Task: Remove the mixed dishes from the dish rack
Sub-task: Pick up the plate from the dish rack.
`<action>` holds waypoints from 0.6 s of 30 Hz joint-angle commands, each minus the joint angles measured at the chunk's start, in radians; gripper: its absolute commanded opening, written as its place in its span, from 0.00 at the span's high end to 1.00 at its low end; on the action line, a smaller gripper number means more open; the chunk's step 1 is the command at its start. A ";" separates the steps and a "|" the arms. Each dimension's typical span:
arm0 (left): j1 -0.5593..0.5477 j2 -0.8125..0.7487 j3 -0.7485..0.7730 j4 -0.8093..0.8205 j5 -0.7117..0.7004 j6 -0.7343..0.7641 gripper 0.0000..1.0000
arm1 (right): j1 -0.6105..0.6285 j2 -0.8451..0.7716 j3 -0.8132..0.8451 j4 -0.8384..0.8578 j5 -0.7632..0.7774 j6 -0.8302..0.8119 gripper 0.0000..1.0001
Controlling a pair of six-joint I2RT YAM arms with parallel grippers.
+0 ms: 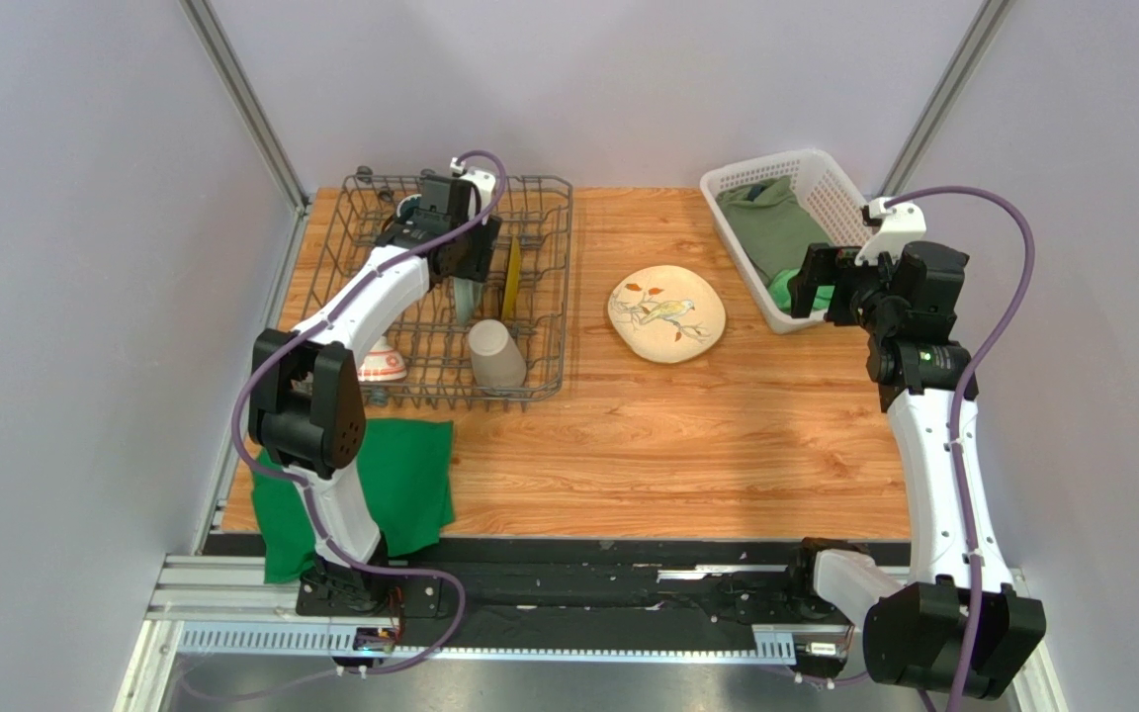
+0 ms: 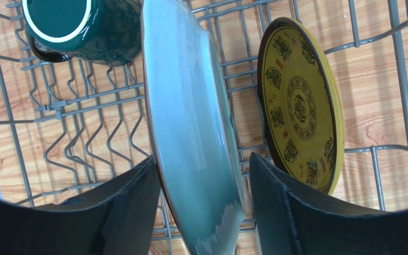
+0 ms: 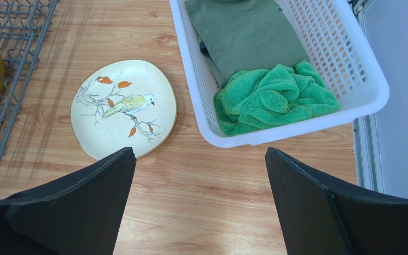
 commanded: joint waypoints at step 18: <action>0.001 -0.023 0.029 0.056 0.006 -0.071 0.80 | -0.005 -0.008 0.011 0.026 -0.015 0.003 0.01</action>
